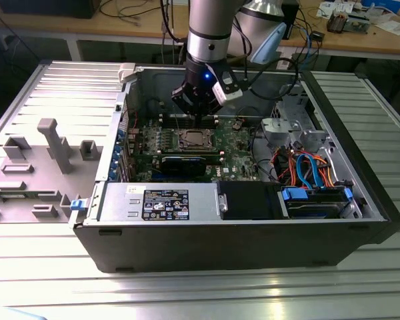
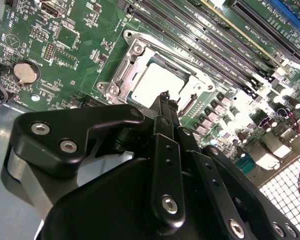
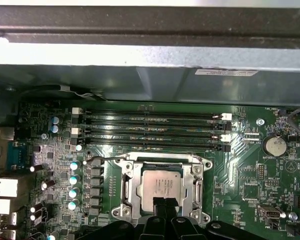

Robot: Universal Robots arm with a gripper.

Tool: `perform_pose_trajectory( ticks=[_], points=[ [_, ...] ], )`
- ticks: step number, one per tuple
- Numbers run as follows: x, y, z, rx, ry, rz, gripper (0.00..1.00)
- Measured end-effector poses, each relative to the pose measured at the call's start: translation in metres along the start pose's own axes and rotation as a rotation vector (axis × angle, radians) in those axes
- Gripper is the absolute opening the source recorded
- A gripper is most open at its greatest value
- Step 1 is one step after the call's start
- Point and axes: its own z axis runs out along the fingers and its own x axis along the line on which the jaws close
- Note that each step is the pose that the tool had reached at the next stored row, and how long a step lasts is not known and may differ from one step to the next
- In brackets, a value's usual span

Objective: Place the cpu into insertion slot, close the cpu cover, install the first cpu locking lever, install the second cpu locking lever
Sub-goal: 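Install the first cpu locking lever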

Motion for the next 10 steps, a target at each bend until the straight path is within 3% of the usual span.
perform_pose_trajectory(
  ticks=[10],
  points=[
    [0.0009, 0.0000, -0.0024, -0.0011, -0.0005, 0.000, 0.11]
  ],
)
